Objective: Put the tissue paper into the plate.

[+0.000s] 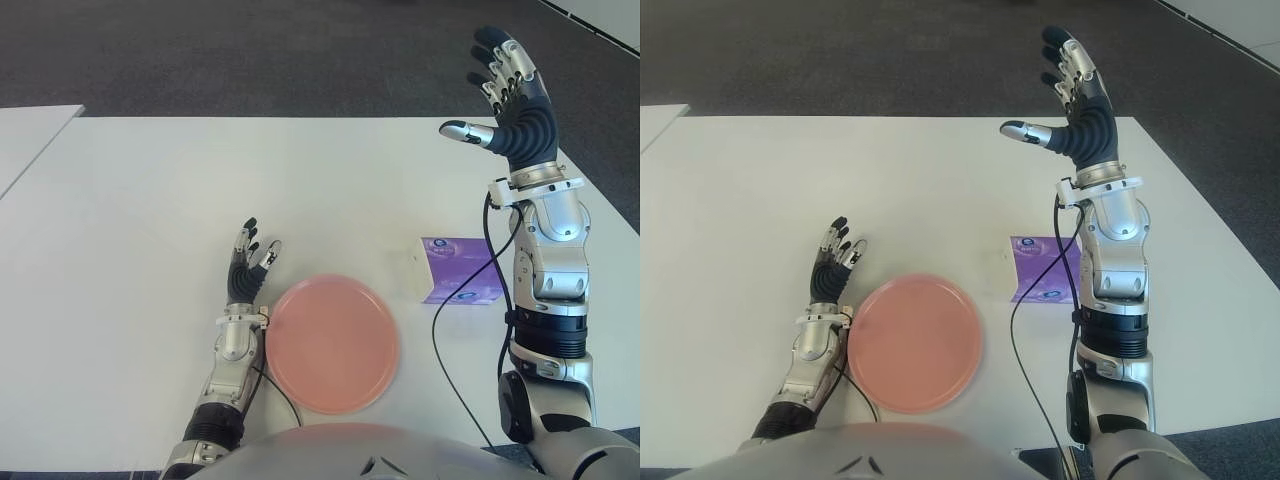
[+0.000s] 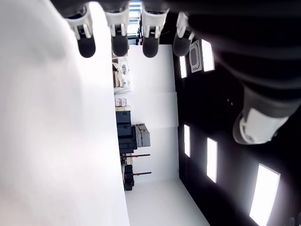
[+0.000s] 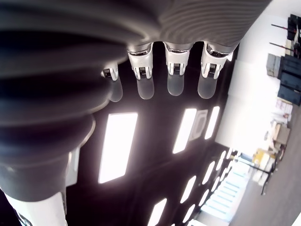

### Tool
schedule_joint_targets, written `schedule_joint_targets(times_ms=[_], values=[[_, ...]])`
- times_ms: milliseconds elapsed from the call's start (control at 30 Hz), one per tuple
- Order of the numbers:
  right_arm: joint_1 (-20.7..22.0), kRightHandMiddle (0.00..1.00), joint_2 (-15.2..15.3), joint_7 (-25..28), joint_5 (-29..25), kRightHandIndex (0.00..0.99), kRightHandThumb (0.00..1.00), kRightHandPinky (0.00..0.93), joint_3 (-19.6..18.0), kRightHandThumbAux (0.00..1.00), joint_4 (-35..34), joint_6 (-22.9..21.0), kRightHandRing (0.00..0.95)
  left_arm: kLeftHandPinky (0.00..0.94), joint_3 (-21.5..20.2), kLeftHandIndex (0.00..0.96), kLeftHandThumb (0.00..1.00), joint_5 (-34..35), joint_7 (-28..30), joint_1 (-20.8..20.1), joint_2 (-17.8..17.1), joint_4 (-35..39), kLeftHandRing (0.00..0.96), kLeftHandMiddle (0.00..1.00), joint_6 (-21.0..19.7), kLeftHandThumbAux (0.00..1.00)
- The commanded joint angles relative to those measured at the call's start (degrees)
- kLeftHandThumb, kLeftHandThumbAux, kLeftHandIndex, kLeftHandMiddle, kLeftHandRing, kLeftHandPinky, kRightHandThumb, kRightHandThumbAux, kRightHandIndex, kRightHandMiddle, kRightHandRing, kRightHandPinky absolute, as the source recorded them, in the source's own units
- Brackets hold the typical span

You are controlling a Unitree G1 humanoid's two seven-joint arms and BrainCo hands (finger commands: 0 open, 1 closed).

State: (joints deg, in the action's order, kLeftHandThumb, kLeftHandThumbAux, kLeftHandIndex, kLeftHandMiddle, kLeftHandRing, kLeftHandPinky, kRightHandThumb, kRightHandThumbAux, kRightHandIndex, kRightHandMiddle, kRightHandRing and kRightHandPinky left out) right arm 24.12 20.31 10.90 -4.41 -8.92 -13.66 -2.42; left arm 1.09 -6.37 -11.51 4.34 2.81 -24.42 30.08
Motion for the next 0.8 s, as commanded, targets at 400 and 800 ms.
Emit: schedule_joint_targets(times_ms=[400, 800], values=[[-1.3, 0.016, -1.1, -0.9, 0.9, 0.097, 0.267, 0.000, 1.0, 0.786, -1.5, -1.7, 0.000, 0.000, -1.0, 0.000, 0.016, -0.9, -0.5, -1.2, -1.0, 0.7, 0.000, 0.000, -4.0, 0.488], [-1.1, 0.016, -1.6, -1.3, 1.4, 0.097, 0.267, 0.000, 1.6, 0.786, -1.0, -1.5, 0.000, 0.000, -1.5, 0.000, 0.008, -1.5, -0.1, -3.7, -3.1, 1.2, 0.000, 0.000, -3.7, 0.474]])
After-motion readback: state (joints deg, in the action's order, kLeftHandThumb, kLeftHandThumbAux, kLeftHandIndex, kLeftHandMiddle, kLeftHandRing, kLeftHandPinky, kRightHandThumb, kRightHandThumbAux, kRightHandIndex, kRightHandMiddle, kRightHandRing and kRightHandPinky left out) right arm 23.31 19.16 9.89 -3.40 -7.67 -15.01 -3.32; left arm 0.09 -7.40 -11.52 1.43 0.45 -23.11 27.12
